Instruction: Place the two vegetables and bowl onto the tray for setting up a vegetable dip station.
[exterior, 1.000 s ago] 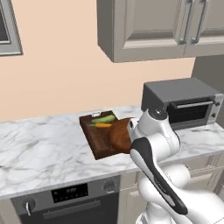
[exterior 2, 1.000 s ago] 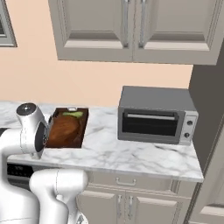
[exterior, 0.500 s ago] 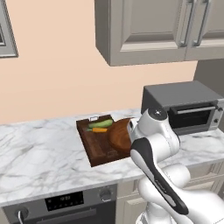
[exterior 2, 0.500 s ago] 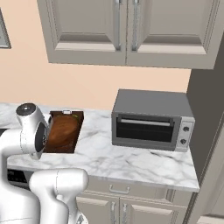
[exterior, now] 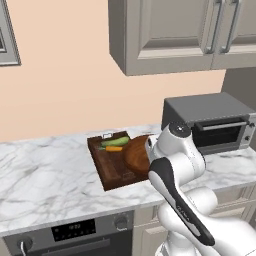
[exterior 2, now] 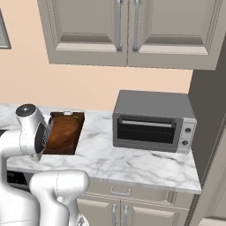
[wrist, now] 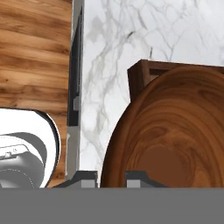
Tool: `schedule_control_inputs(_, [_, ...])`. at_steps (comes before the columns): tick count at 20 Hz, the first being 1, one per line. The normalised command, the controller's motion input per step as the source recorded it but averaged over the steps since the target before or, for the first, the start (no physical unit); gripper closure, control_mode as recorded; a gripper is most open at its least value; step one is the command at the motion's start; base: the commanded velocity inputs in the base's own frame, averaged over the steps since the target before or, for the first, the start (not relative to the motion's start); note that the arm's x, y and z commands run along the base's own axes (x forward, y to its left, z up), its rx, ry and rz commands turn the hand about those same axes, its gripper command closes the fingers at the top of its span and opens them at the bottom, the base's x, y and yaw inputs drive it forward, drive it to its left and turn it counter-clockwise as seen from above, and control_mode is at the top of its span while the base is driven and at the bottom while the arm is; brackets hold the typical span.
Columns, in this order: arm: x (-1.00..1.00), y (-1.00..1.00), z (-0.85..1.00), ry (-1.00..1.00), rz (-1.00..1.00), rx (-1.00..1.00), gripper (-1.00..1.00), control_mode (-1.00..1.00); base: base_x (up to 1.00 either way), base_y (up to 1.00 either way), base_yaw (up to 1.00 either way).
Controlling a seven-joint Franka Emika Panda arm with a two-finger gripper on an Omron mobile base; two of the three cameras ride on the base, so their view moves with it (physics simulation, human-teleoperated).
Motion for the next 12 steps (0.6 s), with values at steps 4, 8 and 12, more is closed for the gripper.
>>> schedule_control_inputs(4, [0.00, 0.00, 0.00, 0.00, 0.00, 0.00, 1.00, 1.00, 0.00, 0.00, 0.00])
schedule_control_inputs(8, [0.27, 0.03, -0.04, 0.00, 0.02, 0.00, 1.00, -1.00, 0.00, 0.00, 0.00])
schedule_control_inputs(12, [0.64, 0.22, 0.00, 0.00, 0.02, 0.01, 1.00, -1.00, 0.00, 0.00, 0.00])
